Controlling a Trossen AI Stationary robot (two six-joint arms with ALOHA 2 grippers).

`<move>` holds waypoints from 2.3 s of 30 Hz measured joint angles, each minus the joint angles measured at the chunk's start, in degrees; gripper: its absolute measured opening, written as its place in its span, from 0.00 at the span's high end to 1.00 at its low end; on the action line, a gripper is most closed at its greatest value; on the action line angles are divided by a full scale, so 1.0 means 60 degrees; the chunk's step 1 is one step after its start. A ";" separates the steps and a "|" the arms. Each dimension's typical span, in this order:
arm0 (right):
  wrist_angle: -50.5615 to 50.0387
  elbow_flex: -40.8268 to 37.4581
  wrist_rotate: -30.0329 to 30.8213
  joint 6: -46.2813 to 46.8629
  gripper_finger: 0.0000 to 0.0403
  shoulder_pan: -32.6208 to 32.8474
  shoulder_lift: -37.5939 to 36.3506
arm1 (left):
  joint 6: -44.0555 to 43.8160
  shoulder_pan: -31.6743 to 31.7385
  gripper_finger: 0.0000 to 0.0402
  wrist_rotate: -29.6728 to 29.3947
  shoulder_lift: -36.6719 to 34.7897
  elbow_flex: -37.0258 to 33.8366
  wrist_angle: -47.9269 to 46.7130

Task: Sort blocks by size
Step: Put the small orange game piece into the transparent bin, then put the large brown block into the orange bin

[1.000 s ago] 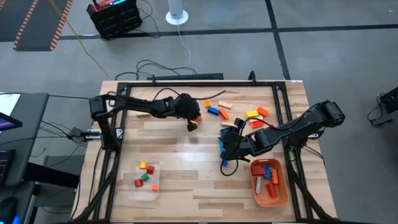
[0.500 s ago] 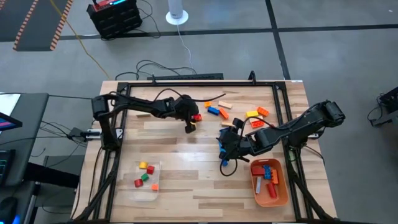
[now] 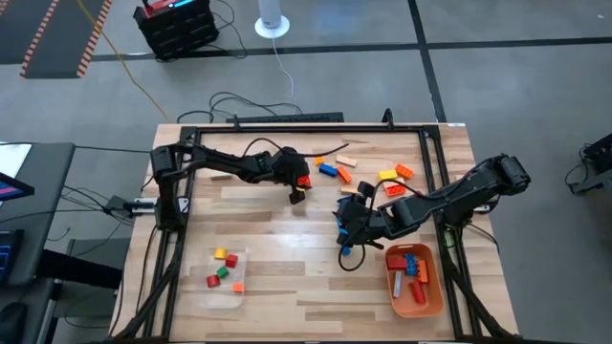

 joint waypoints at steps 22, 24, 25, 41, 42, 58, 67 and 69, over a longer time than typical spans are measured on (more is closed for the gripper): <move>-0.0132 0.0000 -0.0004 -0.0037 0.55 0.0187 -0.0129 | 0.0364 0.0036 0.67 -0.0650 -0.0253 0.0089 -0.0761; -0.0173 0.0000 -0.0017 -0.0043 0.55 0.0319 -0.0283 | 0.0537 0.0047 0.67 -0.0685 -0.0735 0.0297 -0.1591; -0.0170 0.0000 -0.0115 -0.0040 0.55 0.0372 -0.0343 | 0.0603 0.0047 0.67 -0.0685 -0.1018 0.0429 -0.2090; 0.2880 -0.2021 -0.0353 0.0685 0.55 0.0625 -0.0368 | -0.1420 -0.3323 0.67 0.1697 -0.6437 0.0718 -1.0956; 0.3009 -0.2044 -0.0353 0.0686 0.55 0.0619 -0.0368 | -0.1857 -0.3753 0.67 0.1753 -0.6501 0.0718 -1.1361; 0.3874 -0.2044 -0.0447 0.0256 0.55 0.0619 -0.0372 | -0.5499 -0.7338 0.49 0.1660 -0.4836 -0.0487 -1.1562; 0.3871 -0.2044 -0.0481 0.0255 0.55 0.0619 -0.0372 | -0.5003 -0.6909 0.39 0.0982 -0.4972 0.0984 -1.2958; 0.3870 -0.2044 -0.0484 0.0255 0.55 0.0619 -0.0372 | -0.4669 -0.6759 0.38 -0.0495 -0.5137 0.1213 -1.3418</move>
